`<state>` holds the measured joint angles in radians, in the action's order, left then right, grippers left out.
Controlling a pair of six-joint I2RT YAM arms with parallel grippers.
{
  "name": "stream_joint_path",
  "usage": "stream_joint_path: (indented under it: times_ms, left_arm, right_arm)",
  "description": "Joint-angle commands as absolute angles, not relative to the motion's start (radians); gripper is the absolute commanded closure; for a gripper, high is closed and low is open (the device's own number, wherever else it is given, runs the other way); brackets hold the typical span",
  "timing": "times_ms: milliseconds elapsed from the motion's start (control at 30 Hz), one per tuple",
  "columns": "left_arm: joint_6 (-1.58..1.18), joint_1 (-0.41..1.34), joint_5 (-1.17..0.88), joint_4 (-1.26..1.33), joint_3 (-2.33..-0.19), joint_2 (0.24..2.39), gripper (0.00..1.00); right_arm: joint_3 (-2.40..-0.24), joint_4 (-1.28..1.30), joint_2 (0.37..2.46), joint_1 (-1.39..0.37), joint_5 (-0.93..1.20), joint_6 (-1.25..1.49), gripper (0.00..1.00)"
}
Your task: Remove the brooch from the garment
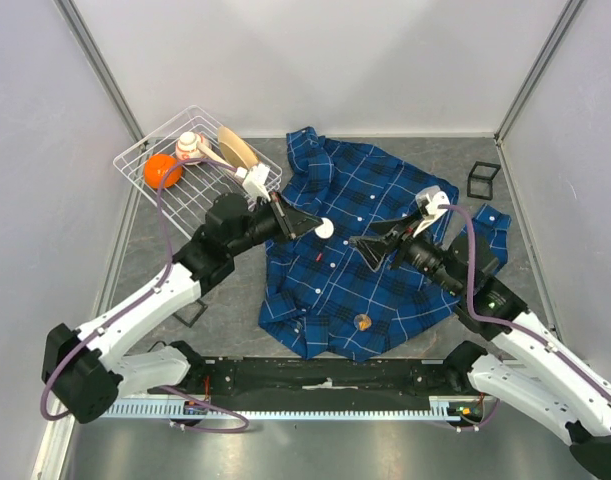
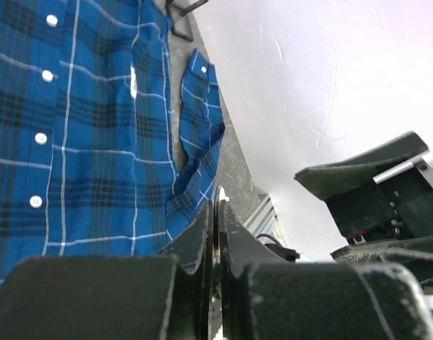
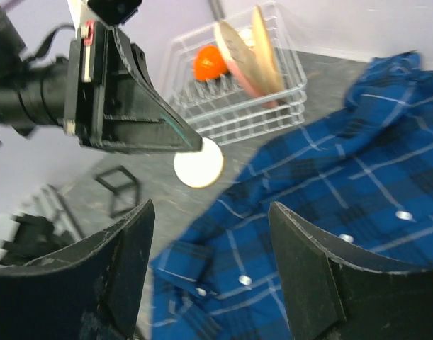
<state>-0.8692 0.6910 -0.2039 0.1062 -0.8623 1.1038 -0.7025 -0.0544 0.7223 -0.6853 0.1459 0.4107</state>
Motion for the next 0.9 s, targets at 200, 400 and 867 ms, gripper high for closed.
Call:
stream_joint_path:
  times_ms: [200,400,867]
  left_arm:
    - [-1.345,0.529,-0.686,-0.123,-0.956,1.285,0.98]
    - [-1.419,0.523,-0.676,-0.273,-0.988,1.295,0.98]
    - [-1.453,0.518,-0.666,-0.333,-0.979,1.312,0.98]
  right_arm:
    - [-0.64,-0.056,0.767,-0.727,0.095,-0.039,0.39]
    - [-0.606,-0.224,0.853,-0.842,0.066,-0.303,0.51]
    - [-0.595,-0.273,0.931,-1.003,-0.049,-0.522,0.64]
